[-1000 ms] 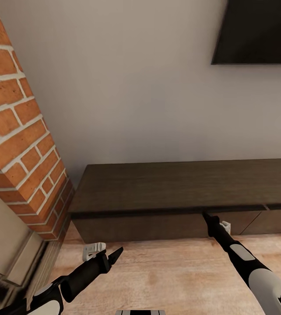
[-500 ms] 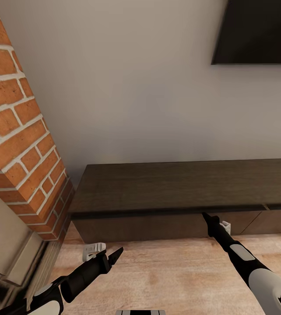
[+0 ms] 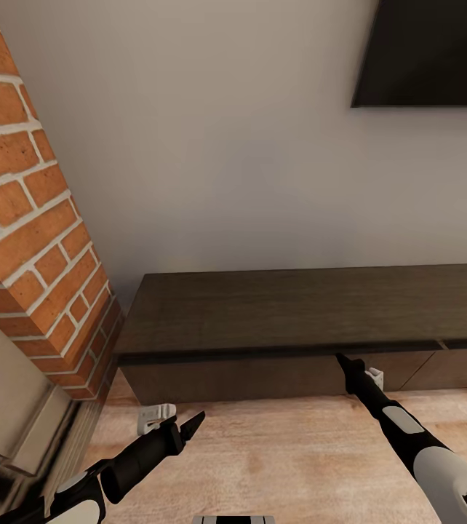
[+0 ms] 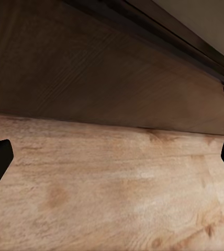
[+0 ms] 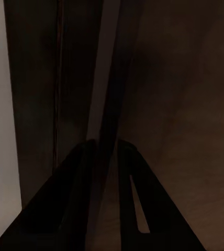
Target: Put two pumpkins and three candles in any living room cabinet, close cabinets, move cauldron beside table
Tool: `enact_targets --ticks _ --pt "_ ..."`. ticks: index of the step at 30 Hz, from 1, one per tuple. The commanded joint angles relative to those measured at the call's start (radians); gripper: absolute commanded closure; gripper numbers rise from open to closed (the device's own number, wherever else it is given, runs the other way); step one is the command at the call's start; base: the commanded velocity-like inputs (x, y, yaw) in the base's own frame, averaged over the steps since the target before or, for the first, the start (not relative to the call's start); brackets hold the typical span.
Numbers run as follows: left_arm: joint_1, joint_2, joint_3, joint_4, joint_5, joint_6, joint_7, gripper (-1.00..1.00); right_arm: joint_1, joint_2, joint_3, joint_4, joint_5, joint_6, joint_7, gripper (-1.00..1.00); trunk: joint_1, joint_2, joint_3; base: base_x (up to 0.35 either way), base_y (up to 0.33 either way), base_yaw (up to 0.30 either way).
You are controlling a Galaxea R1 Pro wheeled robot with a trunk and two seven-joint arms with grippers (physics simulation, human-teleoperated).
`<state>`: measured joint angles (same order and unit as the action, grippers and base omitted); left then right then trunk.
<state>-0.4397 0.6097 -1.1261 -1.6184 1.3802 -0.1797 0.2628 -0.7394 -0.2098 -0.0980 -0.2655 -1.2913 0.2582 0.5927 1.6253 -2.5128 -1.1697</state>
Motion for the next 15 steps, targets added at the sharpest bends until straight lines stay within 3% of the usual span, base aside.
enact_targets --ticks 1,15 --pt "-0.002 0.001 -0.004 -0.001 0.008 -0.009 0.003 -1.00 0.000 0.000 -0.011 0.003 0.000 0.007 0.003 1.00 0.000 0.000 -0.001 0.000 0.000 0.000" --pt "-0.002 0.001 -0.007 -0.001 0.008 -0.009 0.003 -1.00 0.000 0.000 -0.012 0.005 -0.002 0.007 0.002 1.00 0.000 0.000 -0.001 0.000 0.000 0.000"
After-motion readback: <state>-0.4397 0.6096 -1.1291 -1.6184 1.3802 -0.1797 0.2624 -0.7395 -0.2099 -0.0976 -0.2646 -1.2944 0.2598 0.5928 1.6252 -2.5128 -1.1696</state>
